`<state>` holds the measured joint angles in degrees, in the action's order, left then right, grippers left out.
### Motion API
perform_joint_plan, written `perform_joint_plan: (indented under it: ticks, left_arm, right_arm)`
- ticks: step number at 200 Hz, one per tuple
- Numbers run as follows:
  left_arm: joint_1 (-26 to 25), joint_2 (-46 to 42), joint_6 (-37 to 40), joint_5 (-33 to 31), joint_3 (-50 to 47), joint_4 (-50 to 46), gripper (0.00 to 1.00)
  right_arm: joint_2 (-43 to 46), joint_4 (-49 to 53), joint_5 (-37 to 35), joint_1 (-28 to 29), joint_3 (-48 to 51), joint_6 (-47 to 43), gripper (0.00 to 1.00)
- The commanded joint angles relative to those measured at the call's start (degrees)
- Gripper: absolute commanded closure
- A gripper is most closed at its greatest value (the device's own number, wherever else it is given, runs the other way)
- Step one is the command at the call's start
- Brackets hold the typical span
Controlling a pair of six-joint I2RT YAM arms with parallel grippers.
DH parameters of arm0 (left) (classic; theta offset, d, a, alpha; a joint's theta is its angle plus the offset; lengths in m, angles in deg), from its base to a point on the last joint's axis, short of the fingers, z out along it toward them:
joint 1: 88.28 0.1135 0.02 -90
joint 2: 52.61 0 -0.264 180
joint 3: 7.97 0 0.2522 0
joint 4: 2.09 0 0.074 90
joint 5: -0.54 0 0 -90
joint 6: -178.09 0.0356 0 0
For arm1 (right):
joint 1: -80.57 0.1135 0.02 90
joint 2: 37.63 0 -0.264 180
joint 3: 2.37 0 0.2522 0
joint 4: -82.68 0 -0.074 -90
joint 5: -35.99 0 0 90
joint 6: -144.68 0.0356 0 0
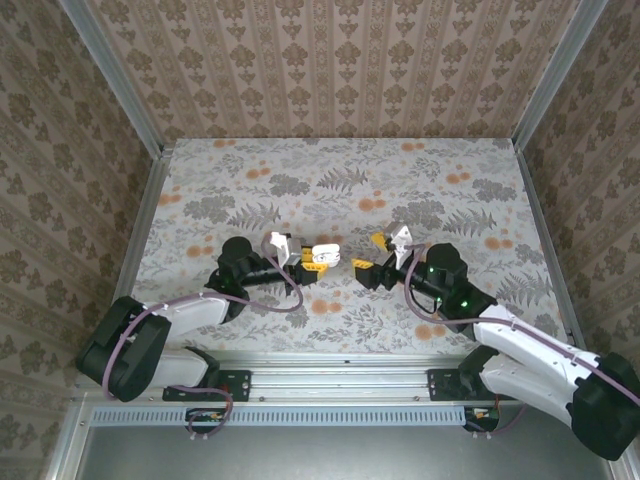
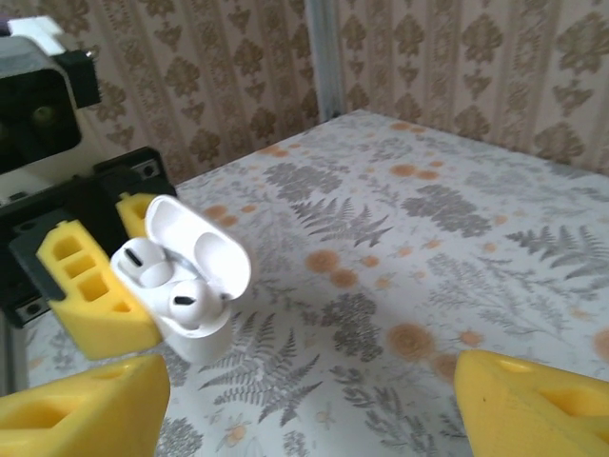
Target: Insert wireless bluetooth earbuds into charging case
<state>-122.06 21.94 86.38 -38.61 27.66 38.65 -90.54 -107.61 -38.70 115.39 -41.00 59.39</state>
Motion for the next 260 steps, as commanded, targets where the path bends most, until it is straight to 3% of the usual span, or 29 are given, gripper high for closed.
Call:
perform_joint_plan:
  ticks: [1,260]
  left_arm:
    - [-0.4,0.1,-0.1,1.8,0.7,2.2,0.88]
    - [-0.7,-2.3,0.4,1.5,0.9,-0.4,0.89]
  right_arm:
    - [-1.3,-2.4,6.7,-0.5,-2.1,2.2,0.20]
    - [-11.5,-6.1,12.4,-2.2,-6.8,5.2,0.23]
